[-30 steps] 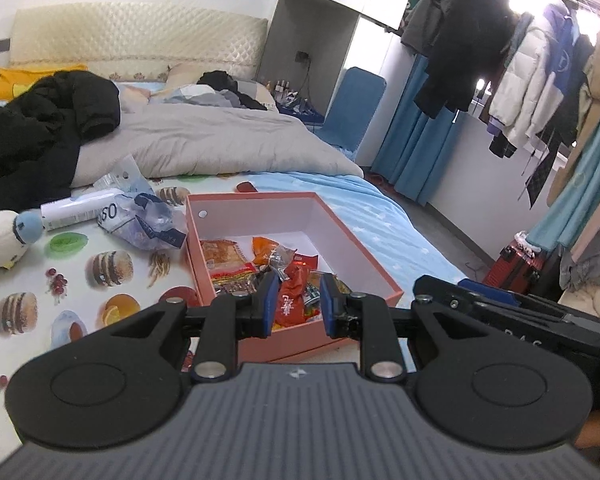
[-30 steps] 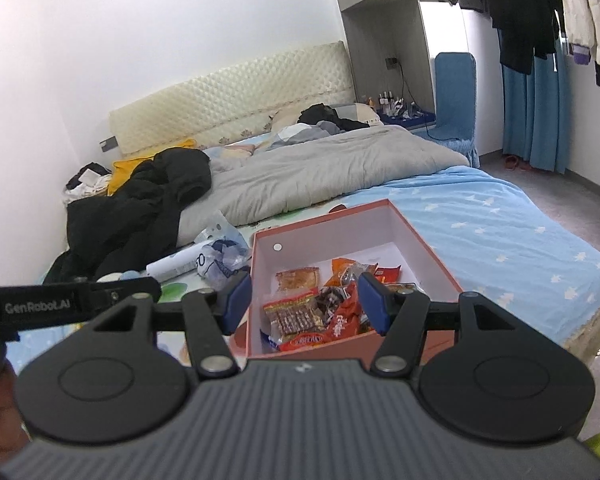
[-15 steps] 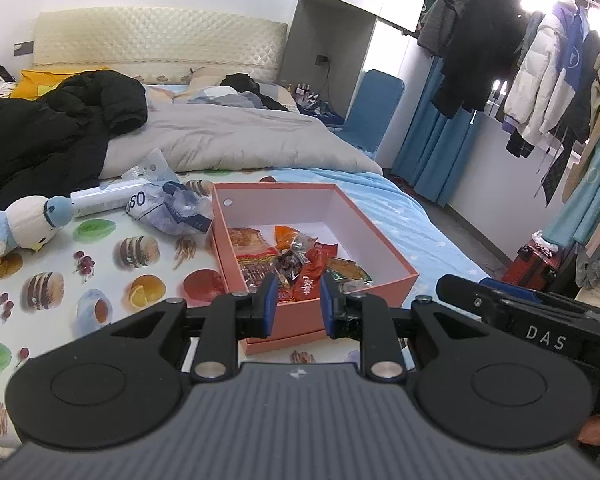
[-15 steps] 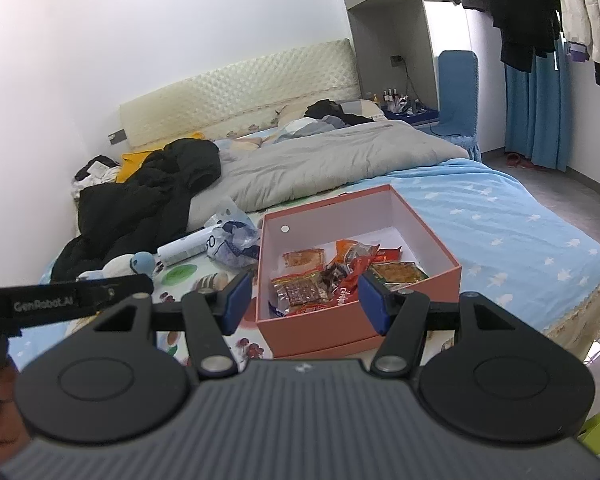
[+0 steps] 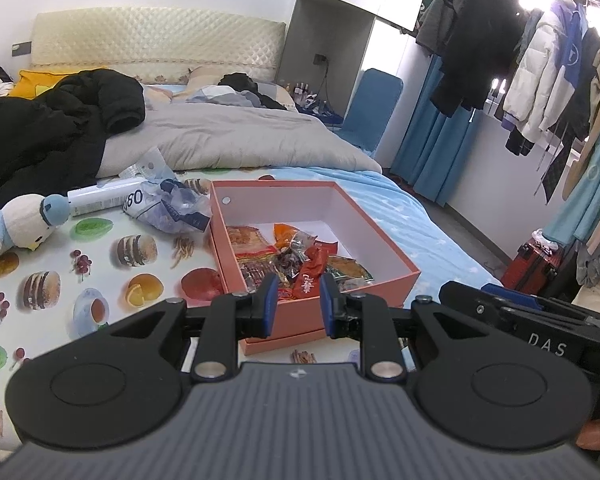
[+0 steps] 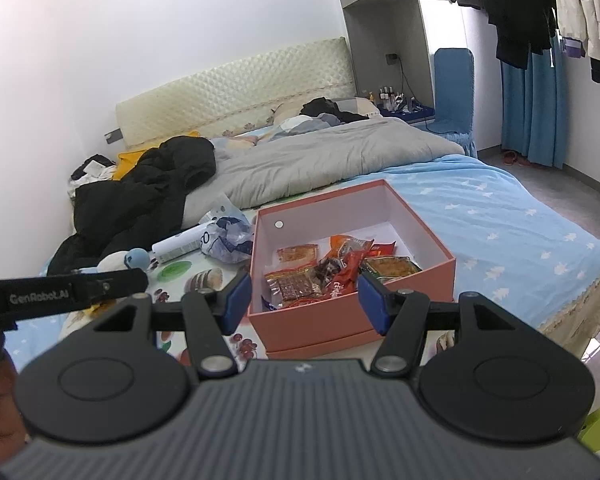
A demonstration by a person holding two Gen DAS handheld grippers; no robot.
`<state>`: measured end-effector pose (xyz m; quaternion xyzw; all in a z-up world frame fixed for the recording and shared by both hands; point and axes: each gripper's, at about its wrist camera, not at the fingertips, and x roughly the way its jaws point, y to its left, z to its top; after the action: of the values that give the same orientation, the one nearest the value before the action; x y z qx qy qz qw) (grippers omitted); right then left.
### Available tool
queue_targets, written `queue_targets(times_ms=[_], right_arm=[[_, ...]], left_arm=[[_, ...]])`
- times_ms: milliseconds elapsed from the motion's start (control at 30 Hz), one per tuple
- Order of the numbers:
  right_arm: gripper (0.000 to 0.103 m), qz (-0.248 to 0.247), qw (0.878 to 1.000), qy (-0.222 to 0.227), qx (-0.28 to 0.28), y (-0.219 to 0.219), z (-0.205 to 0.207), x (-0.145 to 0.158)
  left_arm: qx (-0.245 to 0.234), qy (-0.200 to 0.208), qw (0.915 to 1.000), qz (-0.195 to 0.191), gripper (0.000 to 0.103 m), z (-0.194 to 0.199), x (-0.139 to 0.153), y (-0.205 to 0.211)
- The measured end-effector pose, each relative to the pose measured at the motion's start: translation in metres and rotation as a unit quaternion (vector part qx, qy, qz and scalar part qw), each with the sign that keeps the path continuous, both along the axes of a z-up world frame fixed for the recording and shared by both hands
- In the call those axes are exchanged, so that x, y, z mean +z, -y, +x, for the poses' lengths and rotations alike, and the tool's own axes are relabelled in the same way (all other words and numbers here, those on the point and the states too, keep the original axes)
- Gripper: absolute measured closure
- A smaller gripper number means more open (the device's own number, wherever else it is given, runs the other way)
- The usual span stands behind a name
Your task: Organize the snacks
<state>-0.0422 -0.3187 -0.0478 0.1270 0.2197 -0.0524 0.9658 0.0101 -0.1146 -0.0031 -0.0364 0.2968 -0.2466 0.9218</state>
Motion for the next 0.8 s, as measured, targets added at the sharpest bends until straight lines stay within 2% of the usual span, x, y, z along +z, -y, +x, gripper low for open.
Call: queue_targets(times_ms=[233,533,567,633,667,733,800], right_arm=[[0.042,-0.002,1.0,0.007,0.008,-0.004,0.004,-0.006],[0.042,-0.009,1.0,0.011,0.008,-0.002,0.004,-0.006],[0.042,-0.011,1.0,0.011,0.007,-0.002,0.004,-0.005],[0.042,-0.014,1.0,0.012,0.006,-0.004,0.003,-0.005],[0.042,-0.015,1.0,0.014,0.008,-0.005,0.002,-0.005],[0.042,-0.019,1.0,0.014,0.005,-0.006,0.003,-0.005],[0.041,-0.02,1.0,0.016,0.002,-0.006,0.003,-0.005]], left_arm=[[0.009,0.004,0.9999,0.009,0.077,0.003,-0.011,-0.001],[0.014,0.0,0.9999,-0.006,0.075,0.0,-0.014,-0.006],[0.014,0.001,0.9999,-0.006,0.072,0.0,-0.014,-0.007],[0.016,0.003,0.9998,-0.006,0.04,0.001,-0.013,-0.008],[0.019,0.006,0.9998,-0.004,0.033,0.0,-0.012,-0.009],[0.013,0.02,0.9997,0.003,0.012,-0.001,-0.011,-0.008],[0.017,0.025,0.9995,0.002,0.008,-0.001,-0.011,-0.01]])
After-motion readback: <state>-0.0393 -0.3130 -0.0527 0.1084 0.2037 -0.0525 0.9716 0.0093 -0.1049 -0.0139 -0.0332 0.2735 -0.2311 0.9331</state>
